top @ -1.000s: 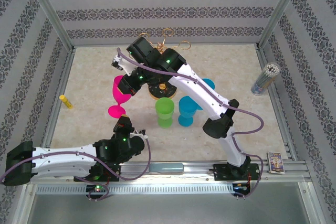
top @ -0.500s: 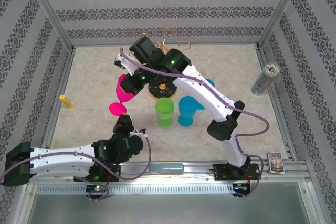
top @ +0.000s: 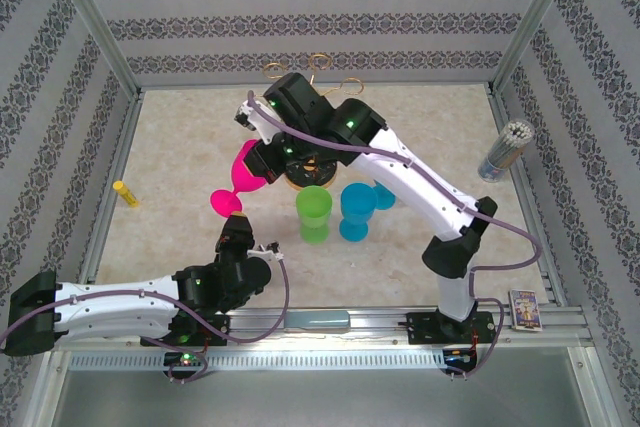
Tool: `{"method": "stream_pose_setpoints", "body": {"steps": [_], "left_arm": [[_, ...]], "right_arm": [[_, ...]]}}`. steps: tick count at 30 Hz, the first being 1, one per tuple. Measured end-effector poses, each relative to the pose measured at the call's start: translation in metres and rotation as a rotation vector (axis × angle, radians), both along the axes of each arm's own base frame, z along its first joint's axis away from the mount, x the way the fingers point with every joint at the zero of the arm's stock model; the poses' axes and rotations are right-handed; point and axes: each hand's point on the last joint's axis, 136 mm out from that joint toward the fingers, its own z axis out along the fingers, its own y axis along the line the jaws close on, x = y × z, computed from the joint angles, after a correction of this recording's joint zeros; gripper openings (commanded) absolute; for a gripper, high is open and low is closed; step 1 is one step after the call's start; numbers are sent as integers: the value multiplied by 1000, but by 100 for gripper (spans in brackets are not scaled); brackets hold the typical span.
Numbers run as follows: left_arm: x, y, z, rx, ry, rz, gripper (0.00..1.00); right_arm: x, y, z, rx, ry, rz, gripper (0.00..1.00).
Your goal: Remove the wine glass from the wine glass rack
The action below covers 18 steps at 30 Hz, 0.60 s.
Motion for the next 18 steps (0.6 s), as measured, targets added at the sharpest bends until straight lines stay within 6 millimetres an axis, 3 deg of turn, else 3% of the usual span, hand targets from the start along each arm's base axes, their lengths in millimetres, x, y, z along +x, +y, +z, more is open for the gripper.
{"method": "stream_pose_setpoints", "body": {"steps": [7, 18], "left_arm": [[1, -2, 4, -27, -9, -1, 31], [1, -4, 4, -26, -9, -1, 31]], "right_arm": [[-2, -10, 3, 10, -2, -20, 0], [-2, -2, 7, 48, 34, -16, 0]]}}
